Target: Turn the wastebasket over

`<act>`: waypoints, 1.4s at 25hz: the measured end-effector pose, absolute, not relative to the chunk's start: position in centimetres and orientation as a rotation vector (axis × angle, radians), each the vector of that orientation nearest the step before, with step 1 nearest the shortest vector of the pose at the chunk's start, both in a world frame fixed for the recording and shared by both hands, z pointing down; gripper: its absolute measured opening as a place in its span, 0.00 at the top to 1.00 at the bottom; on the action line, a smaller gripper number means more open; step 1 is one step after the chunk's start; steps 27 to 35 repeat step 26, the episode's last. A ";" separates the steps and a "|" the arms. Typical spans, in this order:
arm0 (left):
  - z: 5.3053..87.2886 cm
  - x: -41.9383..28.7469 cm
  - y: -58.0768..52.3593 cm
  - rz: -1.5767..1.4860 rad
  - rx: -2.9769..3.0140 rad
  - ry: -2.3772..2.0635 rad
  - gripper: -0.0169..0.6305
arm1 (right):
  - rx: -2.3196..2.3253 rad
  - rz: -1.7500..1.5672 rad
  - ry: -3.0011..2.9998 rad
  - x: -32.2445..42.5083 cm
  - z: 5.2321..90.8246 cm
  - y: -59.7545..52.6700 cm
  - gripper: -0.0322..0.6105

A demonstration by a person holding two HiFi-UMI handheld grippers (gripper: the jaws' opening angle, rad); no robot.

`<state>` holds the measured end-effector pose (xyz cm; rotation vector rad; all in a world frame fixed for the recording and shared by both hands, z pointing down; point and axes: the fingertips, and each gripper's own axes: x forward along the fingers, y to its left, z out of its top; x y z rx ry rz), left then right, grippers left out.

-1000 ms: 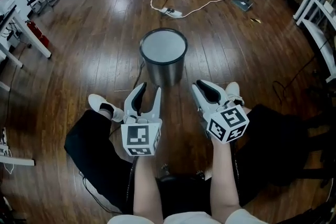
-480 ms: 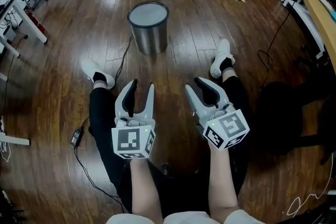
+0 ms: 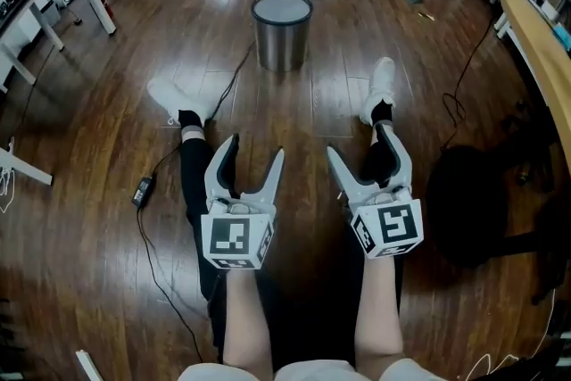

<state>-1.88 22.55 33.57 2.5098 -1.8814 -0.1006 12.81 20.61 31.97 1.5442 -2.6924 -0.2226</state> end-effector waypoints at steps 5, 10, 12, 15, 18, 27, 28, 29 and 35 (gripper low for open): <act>32.5 -1.3 25.1 -0.080 2.503 -1.944 0.47 | 1.539 -0.267 -2.698 13.6 30.8 23.3 0.39; 31.5 -0.7 25.6 -0.081 2.494 -1.984 0.47 | 1.555 -0.200 -2.685 15.4 30.7 23.7 0.39; 31.2 -0.5 25.5 -0.084 2.494 -1.990 0.47 | 1.546 -0.175 -2.673 16.1 30.9 23.5 0.39; 31.1 -0.1 25.3 -0.074 2.503 -1.984 0.47 | 1.508 -0.139 -2.650 16.5 31.6 23.3 0.40; 31.2 0.0 24.8 -0.061 2.512 -1.973 0.47 | 1.508 -0.099 -2.643 16.8 32.1 22.9 0.40; 31.2 -0.4 23.7 -0.064 2.521 -1.965 0.47 | 1.521 -0.088 -2.653 16.5 31.8 22.0 0.40; 31.2 -0.4 23.7 -0.064 2.521 -1.965 0.47 | 1.521 -0.088 -2.653 16.5 31.8 22.0 0.40; 31.2 -0.4 23.7 -0.064 2.521 -1.965 0.47 | 1.521 -0.088 -2.653 16.5 31.8 22.0 0.40; 31.2 -0.4 23.7 -0.064 2.521 -1.965 0.47 | 1.521 -0.088 -2.653 16.5 31.8 22.0 0.40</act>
